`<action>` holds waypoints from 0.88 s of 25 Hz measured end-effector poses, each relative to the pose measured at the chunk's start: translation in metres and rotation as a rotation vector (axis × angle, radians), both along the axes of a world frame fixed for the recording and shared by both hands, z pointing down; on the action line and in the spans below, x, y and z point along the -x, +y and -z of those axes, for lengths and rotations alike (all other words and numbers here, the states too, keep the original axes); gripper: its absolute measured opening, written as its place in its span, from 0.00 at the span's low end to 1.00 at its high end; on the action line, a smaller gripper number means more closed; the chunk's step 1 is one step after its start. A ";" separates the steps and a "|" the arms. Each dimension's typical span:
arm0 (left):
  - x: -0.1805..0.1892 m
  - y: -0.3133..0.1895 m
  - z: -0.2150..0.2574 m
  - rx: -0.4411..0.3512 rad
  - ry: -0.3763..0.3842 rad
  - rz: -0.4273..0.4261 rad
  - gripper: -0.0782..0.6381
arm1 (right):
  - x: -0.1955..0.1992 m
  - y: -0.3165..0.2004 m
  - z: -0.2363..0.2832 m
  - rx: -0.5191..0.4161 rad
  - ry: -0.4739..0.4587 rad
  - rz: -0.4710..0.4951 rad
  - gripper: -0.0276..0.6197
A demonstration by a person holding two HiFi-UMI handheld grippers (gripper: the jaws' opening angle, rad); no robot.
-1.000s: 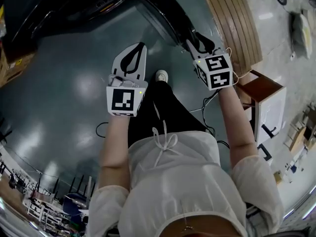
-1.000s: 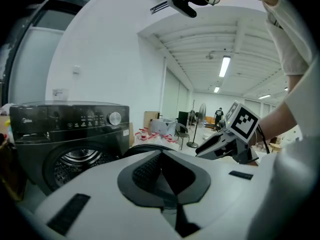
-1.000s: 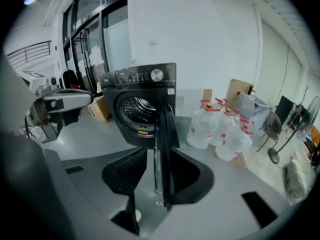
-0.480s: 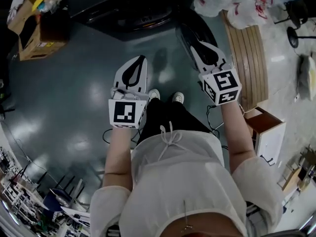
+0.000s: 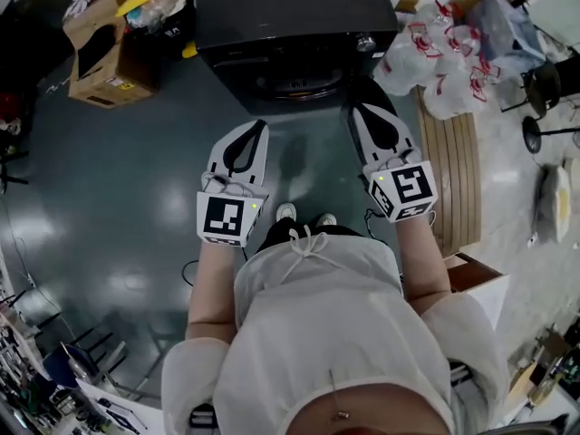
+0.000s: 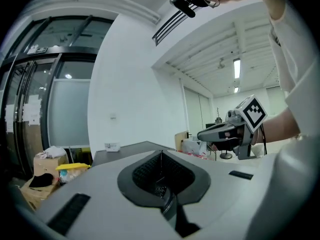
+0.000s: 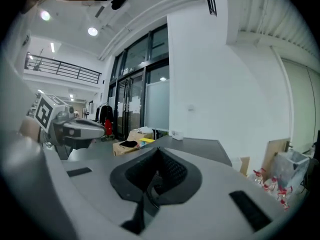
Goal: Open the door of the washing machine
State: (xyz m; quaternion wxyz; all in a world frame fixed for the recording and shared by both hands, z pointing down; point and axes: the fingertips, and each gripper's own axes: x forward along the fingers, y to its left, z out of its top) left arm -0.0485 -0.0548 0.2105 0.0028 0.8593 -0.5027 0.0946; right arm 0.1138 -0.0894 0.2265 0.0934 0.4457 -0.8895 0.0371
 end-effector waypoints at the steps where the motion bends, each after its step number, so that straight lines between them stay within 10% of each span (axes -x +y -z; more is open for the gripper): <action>1: 0.005 0.000 0.008 -0.020 0.002 0.005 0.14 | 0.003 0.001 0.011 -0.022 -0.003 0.003 0.05; 22: 0.022 -0.020 0.068 -0.128 -0.023 0.031 0.14 | -0.003 -0.009 0.074 -0.197 -0.024 -0.034 0.05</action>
